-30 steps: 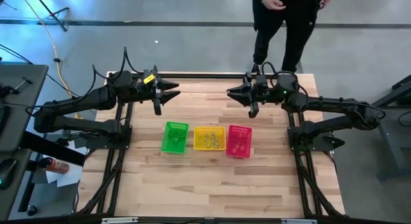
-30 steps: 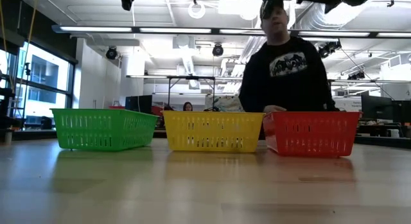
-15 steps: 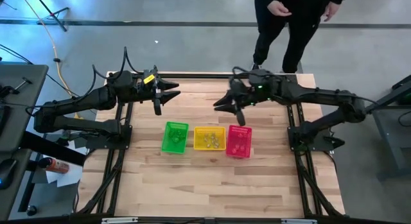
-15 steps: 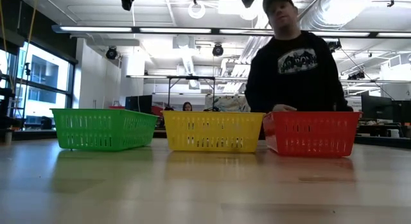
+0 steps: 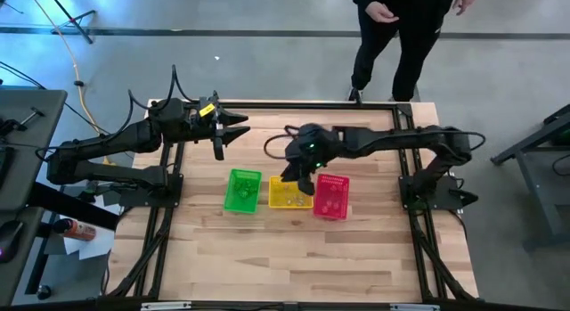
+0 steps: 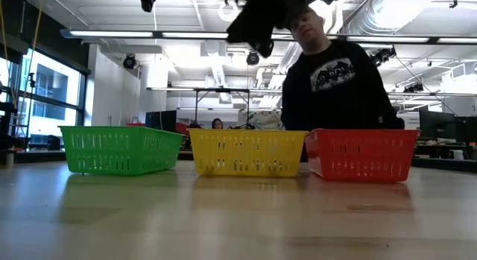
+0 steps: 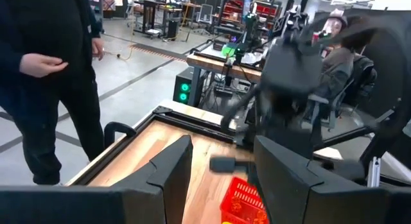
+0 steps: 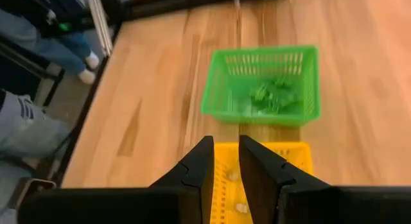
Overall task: Sort Halloween decoration
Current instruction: Return to Home Position
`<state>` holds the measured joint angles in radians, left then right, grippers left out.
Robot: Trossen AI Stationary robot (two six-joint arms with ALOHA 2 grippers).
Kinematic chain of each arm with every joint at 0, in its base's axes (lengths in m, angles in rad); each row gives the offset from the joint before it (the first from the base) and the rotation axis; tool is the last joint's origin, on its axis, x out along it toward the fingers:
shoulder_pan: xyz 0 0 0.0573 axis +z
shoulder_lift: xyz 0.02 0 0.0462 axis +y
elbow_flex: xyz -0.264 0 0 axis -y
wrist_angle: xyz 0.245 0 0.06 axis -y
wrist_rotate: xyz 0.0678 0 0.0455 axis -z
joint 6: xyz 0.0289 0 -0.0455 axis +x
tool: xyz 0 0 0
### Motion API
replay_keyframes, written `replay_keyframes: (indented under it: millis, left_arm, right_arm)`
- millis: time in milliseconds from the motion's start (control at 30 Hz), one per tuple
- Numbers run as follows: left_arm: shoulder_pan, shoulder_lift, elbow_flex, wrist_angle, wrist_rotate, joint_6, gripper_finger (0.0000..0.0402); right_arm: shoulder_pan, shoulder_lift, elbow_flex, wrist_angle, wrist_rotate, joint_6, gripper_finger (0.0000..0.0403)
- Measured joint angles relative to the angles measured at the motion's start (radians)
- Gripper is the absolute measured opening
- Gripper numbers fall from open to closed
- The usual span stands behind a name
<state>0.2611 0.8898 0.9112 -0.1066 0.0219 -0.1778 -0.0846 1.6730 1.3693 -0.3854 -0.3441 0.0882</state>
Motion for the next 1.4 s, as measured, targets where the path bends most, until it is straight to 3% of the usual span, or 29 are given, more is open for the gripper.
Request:
replay_keyframes:
  millis: [267,700,1033,1200,1400]
  left_arm:
    - [0.000,0.000,0.000,-0.001,0.000,0.041,0.0156]
    - [0.000,0.000,0.000,0.001,0.000,0.023,0.0156]
    - [0.000,0.000,0.000,0.001,0.000,0.023,0.0156]
    - [0.000,0.000,0.000,0.000,0.000,0.023,0.0156]
    - [0.000,0.000,0.000,0.000,0.000,0.022,0.0156]
  right_arm:
    - [0.002,0.077,0.000,-0.004,0.001,-0.004,0.0066]
    - [-0.018,0.022,0.000,-0.211,-0.008,-0.146,0.0066]
    - [-0.046,-0.179,-0.109,-0.317,-0.008,-0.226,0.0066]
    - [-0.054,-0.326,-0.273,-0.224,-0.006,-0.152,0.0057]
    - [-0.053,-0.523,-0.493,-0.016,-0.006,0.004,0.0007]
